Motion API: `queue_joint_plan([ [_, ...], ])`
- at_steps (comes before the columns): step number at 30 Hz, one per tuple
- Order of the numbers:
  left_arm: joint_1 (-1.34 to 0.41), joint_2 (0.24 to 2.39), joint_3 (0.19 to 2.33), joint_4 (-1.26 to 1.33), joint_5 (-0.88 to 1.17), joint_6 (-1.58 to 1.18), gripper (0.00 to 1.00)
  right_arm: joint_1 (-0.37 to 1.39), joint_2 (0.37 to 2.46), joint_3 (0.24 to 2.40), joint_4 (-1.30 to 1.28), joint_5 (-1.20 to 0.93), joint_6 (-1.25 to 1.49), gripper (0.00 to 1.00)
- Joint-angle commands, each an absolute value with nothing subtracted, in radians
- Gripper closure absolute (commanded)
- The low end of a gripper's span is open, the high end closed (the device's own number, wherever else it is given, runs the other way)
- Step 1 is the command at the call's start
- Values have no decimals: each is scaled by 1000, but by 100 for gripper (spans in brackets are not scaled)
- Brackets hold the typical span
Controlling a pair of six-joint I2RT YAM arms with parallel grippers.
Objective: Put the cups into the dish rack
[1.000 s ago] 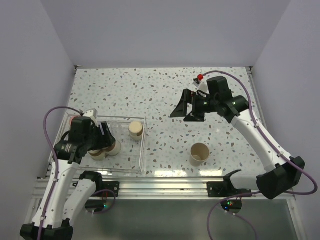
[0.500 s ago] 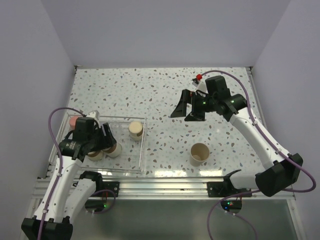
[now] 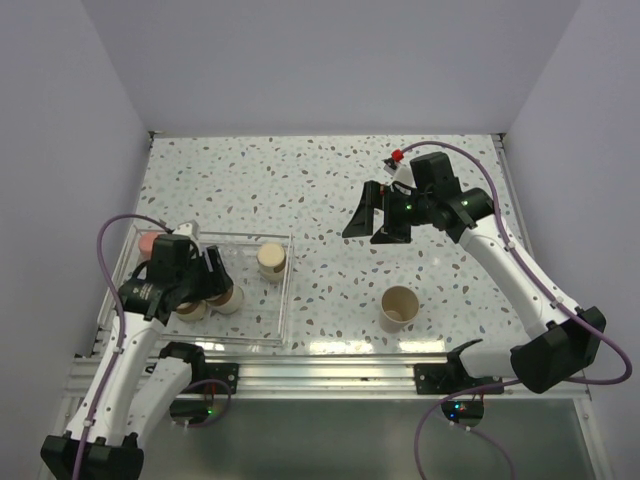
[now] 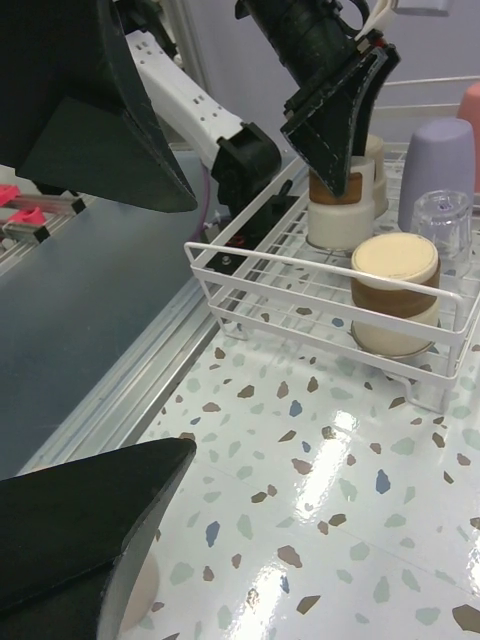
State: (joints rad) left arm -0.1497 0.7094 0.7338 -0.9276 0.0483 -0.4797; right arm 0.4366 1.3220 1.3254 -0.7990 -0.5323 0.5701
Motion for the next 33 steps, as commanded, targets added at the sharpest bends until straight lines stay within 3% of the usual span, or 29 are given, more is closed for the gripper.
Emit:
queue_joint_plan([
  [1,-161,713,729,-874,28,-495,44,437,1316,1358,-805,-517,546,2],
  [25,-212,713,723,-879,9,-514,14,434,1227,1272,-815,-500,535,2],
  [33,-212,707,767,-884,28,-520,12,436,1213,1293,-882,-425,494,2],
])
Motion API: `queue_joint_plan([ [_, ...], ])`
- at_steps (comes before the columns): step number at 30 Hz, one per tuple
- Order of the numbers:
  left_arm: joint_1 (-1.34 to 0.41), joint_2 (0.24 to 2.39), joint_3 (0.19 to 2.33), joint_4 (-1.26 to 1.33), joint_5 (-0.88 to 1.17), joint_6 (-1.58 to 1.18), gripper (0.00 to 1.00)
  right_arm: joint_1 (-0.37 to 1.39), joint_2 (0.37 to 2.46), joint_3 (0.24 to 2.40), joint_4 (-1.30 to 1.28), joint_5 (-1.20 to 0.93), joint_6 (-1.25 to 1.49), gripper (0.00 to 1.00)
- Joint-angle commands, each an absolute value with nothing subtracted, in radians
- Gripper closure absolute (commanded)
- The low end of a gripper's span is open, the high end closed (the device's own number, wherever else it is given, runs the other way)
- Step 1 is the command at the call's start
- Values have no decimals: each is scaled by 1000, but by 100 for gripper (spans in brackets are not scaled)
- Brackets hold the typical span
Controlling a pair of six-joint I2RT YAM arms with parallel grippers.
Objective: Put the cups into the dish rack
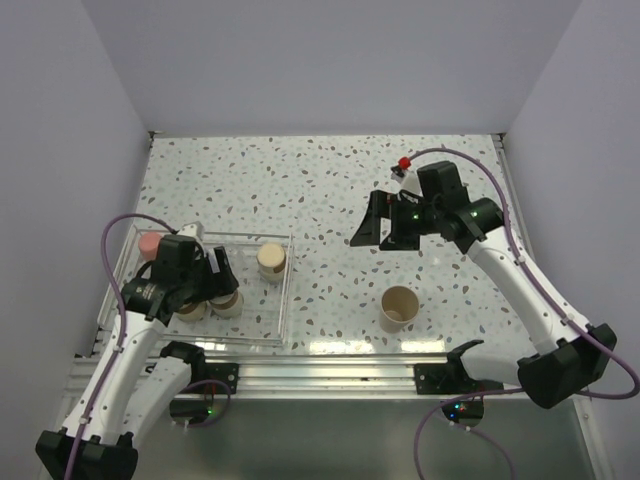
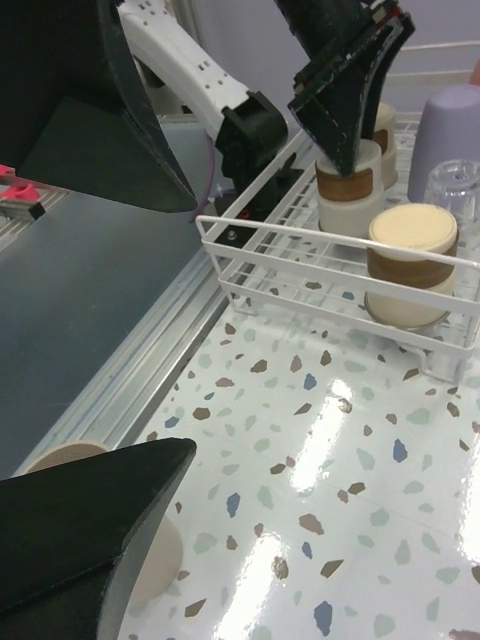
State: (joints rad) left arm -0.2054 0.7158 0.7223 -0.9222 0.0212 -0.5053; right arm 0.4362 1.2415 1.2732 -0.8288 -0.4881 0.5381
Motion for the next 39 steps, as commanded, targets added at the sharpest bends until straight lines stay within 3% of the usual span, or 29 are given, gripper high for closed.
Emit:
queue_joint_plan([
  [1,-212,710,799,-882,29,-525,12,437,1216,1296,-893,-407,485,2],
  [7,-212,778,945,-874,54,-538,12,471,1218,1290,-1015,-298,413,5],
  [15,-212,857,1133,-882,60,-517,12,660,1158,1197,-1072,-94,480,9],
  [25,-212,893,1158,-833,90,-515,12,684,1089,1023,-1059,-54,520,25],
  [39,-212,904,1157,-811,104,-499,12,813,1123,973,-1002,-2,607,43],
])
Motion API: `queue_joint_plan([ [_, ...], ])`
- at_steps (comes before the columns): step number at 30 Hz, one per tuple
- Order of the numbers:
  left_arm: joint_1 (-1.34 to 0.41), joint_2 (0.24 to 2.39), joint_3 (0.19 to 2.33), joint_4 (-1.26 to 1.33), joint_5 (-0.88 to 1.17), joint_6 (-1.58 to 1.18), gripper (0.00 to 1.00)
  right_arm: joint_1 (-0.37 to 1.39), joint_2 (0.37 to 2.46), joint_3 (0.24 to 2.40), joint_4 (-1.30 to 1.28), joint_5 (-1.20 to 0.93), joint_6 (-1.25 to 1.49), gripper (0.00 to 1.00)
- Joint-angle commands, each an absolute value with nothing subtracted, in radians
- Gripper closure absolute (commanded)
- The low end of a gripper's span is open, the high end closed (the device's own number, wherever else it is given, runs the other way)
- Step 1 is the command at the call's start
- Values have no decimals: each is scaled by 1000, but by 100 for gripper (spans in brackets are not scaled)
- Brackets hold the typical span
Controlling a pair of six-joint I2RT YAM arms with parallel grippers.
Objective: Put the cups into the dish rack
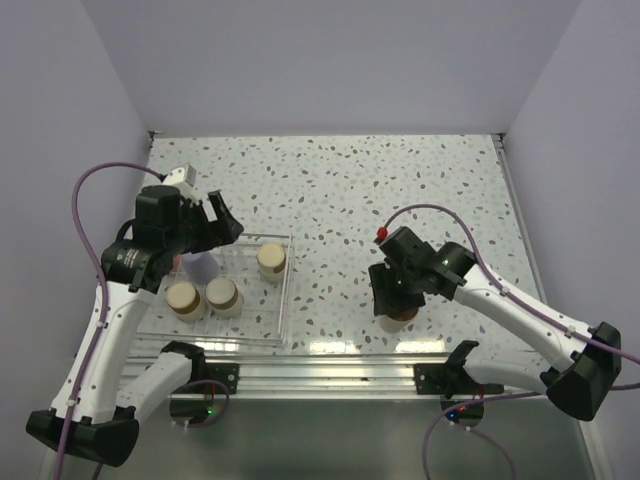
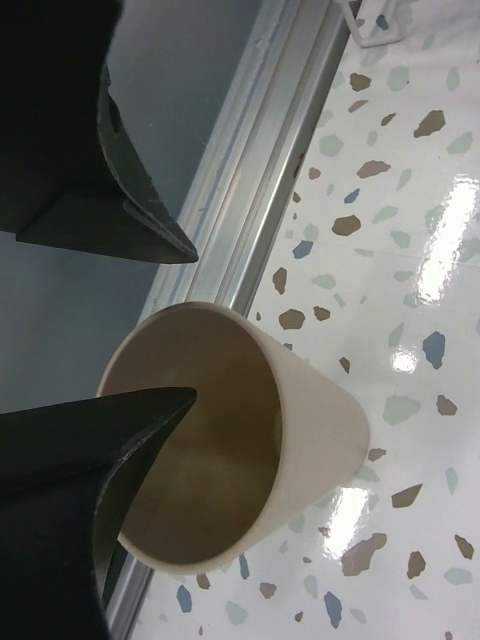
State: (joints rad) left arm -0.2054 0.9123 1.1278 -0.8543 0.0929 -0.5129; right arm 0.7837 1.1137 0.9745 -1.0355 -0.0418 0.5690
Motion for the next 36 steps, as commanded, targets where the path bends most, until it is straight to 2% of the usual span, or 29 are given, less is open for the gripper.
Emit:
queue_joint_plan([
  [1,-212,904,1157,-813,104,-497,12,822,1134,970,-1000,-2,617,44],
  [11,-212,864,1135,-839,94,-488,12,894,1195,974,-1002,120,630,66],
  [19,-212,845,1134,-857,86,-482,12,911,1224,976,-994,147,634,99],
  [26,-212,848,1155,-876,71,-468,12,916,1259,1046,-1023,189,604,100],
  [36,-212,893,1253,-884,57,-428,12,911,1379,1374,-1126,273,517,100],
])
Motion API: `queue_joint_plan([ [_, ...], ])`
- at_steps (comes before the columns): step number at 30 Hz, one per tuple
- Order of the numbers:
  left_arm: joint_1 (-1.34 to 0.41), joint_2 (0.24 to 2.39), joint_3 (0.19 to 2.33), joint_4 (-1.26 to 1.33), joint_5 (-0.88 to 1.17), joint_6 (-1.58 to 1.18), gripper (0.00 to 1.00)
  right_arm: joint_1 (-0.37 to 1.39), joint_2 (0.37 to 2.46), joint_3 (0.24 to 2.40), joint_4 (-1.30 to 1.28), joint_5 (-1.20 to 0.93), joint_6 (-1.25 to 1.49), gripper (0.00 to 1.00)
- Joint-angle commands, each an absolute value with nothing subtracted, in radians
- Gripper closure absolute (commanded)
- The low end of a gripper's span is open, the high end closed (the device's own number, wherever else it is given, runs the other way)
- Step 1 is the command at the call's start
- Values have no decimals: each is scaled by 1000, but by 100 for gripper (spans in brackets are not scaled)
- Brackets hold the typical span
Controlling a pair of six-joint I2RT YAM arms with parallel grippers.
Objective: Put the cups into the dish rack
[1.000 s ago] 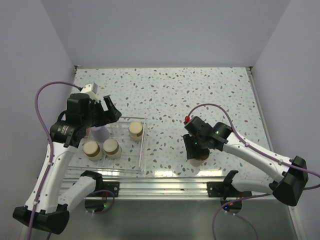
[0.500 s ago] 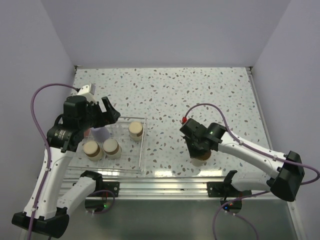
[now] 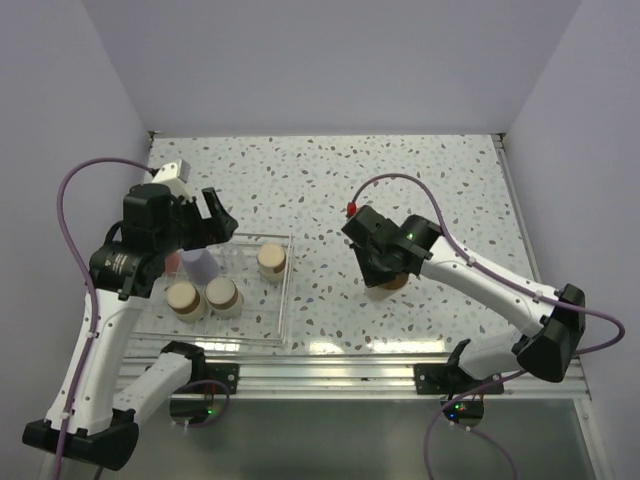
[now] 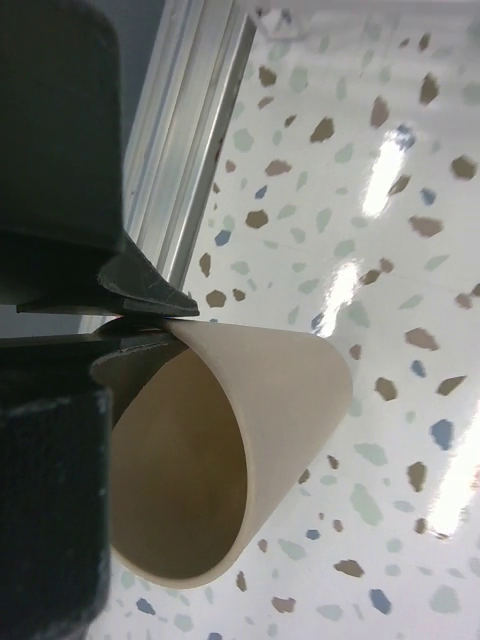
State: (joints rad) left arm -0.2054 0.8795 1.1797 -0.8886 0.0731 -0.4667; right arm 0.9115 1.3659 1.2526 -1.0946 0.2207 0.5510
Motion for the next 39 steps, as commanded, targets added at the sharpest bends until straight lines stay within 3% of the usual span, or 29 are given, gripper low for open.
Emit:
queue_joint_plan([
  [1,-212,899,1282,-884,51,-422,12,901,1390,1403,-1129,262,515,100],
  [7,-212,925,1351,-844,47,-400,8,786,1419,1598,-1022,-13,515,100],
  [10,-212,908,1332,-763,109,-400,0,732,1425,1695,-979,-95,531,100],
  [16,-212,888,1281,-557,299,-468,0,666,1376,1766,-832,-287,636,100],
  [20,-210,900,1266,-416,423,-529,0,600,1307,1682,-631,-431,783,100],
  [26,-202,925,1217,-188,621,-661,0,473,1224,1413,-129,-656,1162,100],
  [35,-201,937,1034,403,859,-1023,0,462,1186,1302,230,-680,1408,100],
  [39,-201,942,1028,414,868,-1026,0,462,1178,1270,326,-661,1508,100],
])
